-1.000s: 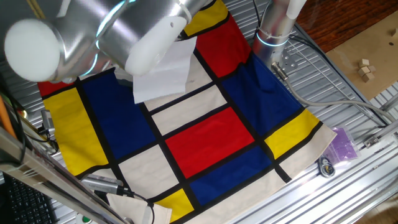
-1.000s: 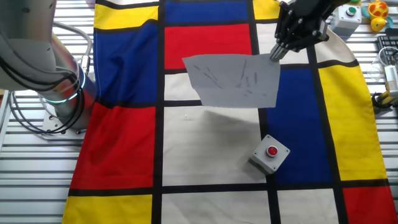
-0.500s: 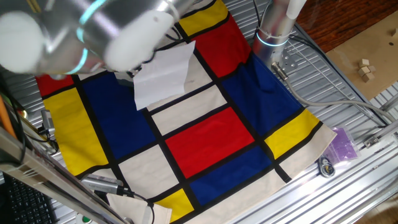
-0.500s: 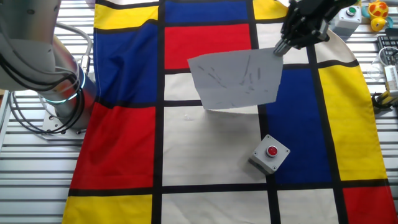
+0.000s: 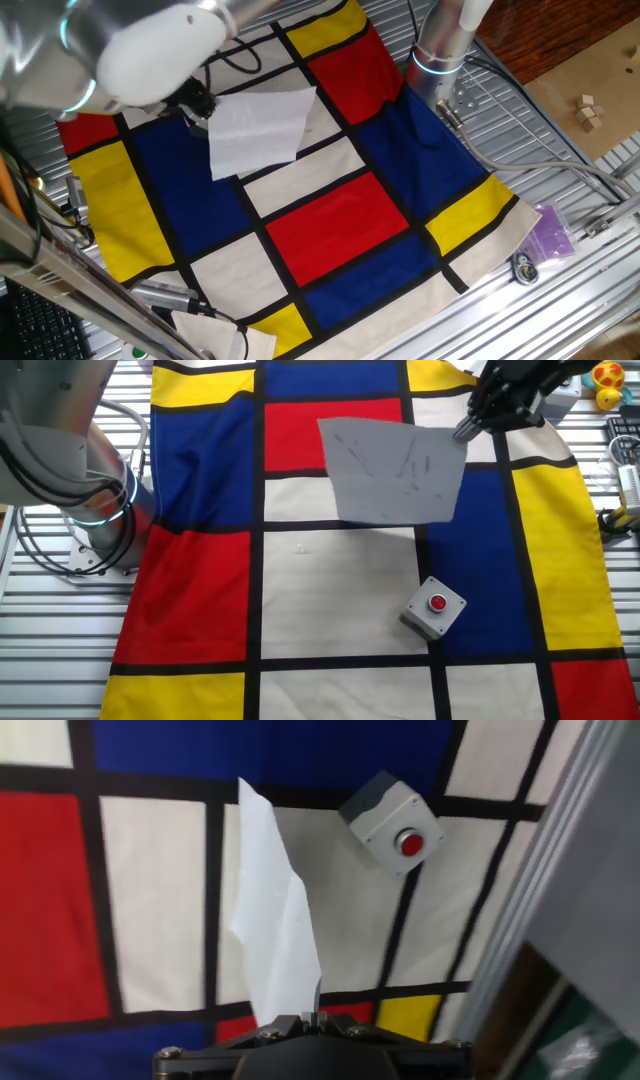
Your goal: Flip over and spread out the paper that is laid flat on the table
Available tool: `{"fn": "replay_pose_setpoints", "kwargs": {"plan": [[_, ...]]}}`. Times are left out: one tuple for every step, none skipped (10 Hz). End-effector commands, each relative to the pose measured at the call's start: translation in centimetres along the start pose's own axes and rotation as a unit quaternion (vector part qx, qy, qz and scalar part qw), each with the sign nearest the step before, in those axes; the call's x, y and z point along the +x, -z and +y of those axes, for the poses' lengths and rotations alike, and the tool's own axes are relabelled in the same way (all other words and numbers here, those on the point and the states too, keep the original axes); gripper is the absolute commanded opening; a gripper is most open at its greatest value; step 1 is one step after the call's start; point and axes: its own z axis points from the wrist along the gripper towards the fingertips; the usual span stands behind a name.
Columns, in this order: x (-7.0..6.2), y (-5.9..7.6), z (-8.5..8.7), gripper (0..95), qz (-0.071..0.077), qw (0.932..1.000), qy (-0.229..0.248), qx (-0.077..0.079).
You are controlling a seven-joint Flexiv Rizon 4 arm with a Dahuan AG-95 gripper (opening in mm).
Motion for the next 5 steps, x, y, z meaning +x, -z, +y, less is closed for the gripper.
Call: {"fn": "replay_pose_setpoints", "kwargs": {"plan": [[-0.02,-0.89,-0.01,0.0,-0.010,0.9999,-0.004,-0.013],[-0.07,-0.95,-0.01,0.0,-0.011,0.9998,-0.005,-0.017],[-0.37,-1.25,0.03,0.0,-0.016,0.9993,-0.010,-0.032],[-0.62,-1.54,0.07,0.0,-0.020,0.9989,-0.013,-0.039],[-0.73,-1.71,0.09,0.0,-0.023,0.9988,-0.015,-0.042]]}}
